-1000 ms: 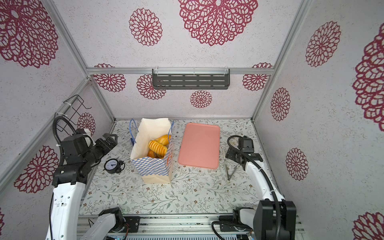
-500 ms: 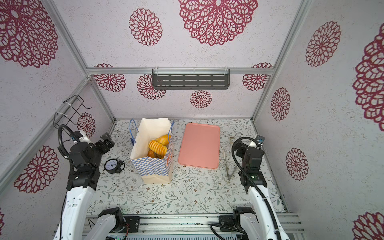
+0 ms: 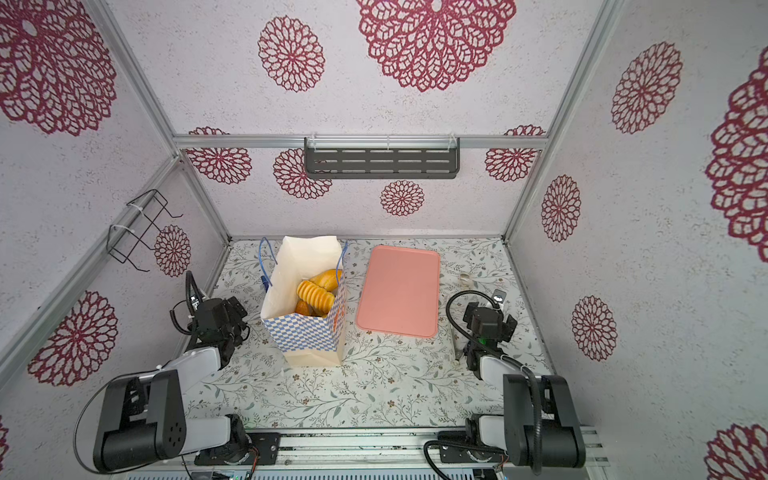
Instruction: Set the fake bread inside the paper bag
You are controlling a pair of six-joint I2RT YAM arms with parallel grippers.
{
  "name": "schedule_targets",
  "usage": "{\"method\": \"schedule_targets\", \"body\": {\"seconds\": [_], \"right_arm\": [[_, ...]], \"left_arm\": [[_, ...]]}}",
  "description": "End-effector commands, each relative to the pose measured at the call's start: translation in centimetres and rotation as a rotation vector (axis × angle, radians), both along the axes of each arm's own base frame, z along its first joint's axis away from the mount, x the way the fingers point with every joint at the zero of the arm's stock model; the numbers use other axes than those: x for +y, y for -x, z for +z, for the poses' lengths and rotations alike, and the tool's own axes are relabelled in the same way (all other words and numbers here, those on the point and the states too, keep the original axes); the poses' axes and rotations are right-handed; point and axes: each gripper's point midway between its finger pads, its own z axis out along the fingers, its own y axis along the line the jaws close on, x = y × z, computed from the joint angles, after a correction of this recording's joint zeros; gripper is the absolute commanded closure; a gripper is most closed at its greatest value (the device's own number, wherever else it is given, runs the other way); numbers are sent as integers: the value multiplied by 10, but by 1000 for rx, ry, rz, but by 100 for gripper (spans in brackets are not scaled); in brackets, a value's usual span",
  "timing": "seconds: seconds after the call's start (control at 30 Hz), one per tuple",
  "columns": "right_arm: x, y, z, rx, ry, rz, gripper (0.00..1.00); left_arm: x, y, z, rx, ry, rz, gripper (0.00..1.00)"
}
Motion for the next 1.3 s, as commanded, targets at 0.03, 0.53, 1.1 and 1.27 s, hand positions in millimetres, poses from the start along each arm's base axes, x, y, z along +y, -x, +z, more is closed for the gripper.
{"method": "schedule_targets", "body": {"seconds": [0.03, 0.53, 1.1, 1.27], "right_arm": [[3, -20, 25, -138, 22, 11, 1], [40, -11, 14, -217, 99, 179, 1], [34, -20, 10, -184, 73, 173, 1], [34, -20, 10, -185, 76, 173, 1]], "left_arm": [[0, -23, 23, -101, -102, -31, 3], [-32, -29, 13, -131, -187, -158, 3], [-29, -32, 12, -119, -182, -151, 3], [-29, -32, 12, -119, -182, -151, 3]]}}
